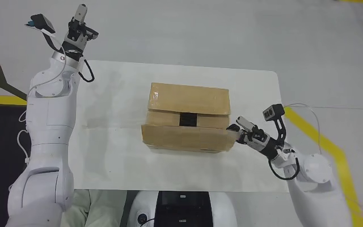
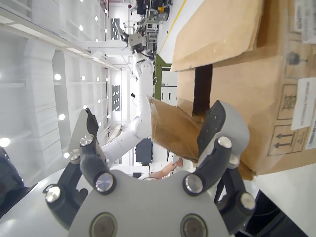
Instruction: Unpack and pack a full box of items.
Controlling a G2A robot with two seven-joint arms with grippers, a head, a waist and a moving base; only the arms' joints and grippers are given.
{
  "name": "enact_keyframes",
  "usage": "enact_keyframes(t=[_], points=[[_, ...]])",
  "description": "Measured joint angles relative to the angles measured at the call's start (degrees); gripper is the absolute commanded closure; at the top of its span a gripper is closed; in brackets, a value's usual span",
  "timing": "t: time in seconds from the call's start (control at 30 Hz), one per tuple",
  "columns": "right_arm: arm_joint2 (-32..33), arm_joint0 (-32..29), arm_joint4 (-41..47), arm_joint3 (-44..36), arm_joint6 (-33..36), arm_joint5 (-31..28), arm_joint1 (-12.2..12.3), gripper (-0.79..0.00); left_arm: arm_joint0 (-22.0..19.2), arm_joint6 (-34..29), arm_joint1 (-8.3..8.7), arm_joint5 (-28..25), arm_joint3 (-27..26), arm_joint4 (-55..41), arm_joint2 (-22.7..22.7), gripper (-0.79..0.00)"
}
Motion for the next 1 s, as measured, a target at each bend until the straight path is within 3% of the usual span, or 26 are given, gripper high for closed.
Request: enact_keyframes(t=[0.17,0.57,1.0], points=[[1.60,-0.70,1.85,-1.85,6.77,0.27,0.61,-0.785,0.00,0.00,0.00,0.00,0.00,0.00,0.00,-0.785],[3.86,-5.23,-1.46,-6.89,15.85,-0.66,1.97,-0.785,0.00,0.00,0.00,0.00,0.00,0.00,0.00,-0.785],[-0.98,-6.78,-10.66,-9.53,18.67,2.17,3.03,-0.785,0.00,0.00,0.00,0.00,0.00,0.00,0.00,-0.785]])
